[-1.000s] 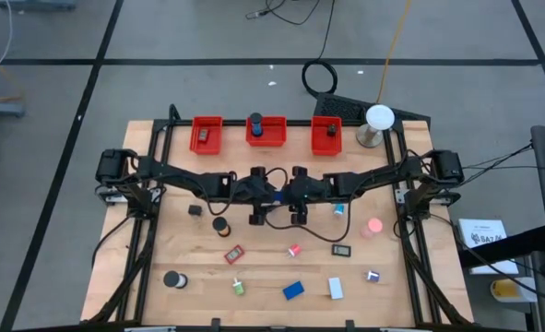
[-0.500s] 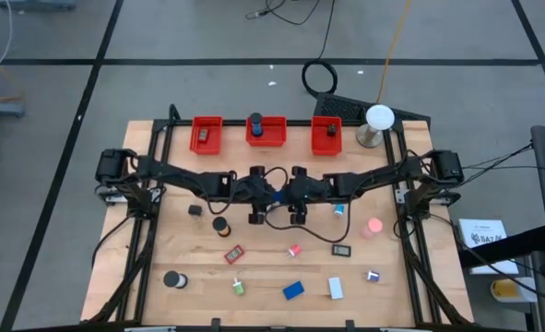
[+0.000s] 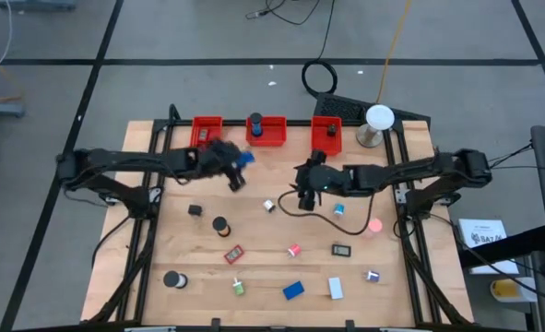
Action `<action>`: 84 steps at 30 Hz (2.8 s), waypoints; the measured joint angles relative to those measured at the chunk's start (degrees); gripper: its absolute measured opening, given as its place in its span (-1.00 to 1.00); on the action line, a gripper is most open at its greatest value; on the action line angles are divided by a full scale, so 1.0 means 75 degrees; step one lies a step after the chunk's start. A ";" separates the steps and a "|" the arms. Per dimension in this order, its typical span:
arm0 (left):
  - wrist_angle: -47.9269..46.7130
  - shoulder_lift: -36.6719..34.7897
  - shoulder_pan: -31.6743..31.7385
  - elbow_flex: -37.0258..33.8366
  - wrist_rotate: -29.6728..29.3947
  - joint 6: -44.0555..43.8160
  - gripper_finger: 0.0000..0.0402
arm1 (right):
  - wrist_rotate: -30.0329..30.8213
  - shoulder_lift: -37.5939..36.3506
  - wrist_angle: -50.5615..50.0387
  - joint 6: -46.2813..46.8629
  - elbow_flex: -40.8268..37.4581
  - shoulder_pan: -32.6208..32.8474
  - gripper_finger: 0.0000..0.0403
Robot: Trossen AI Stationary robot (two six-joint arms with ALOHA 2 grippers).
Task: Pick & Place Office items
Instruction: Put the top left blue timer into the left orange basket, then adjust the left orange basket
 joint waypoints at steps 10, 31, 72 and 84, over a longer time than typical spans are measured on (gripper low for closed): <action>-0.0604 -0.0787 0.2916 -0.0479 -0.0283 -0.1805 -0.20 | 0.0006 -0.0545 0.0614 0.0274 -0.0735 -0.0245 -0.33; 0.1191 0.2084 0.4589 -0.0470 0.0250 -0.2600 -0.20 | 0.0010 -0.0594 0.1162 0.0149 -0.1337 -0.0257 -0.83; -0.0912 0.0394 0.4200 -0.0469 -0.0317 -0.0900 -0.20 | 0.0006 -0.0592 0.1278 0.0147 -0.1334 -0.0254 -0.83; -0.0894 0.0543 0.5749 -0.0469 -0.0214 -0.0826 -0.97 | -0.0017 -0.0589 0.1330 0.0143 -0.1334 -0.0254 -0.83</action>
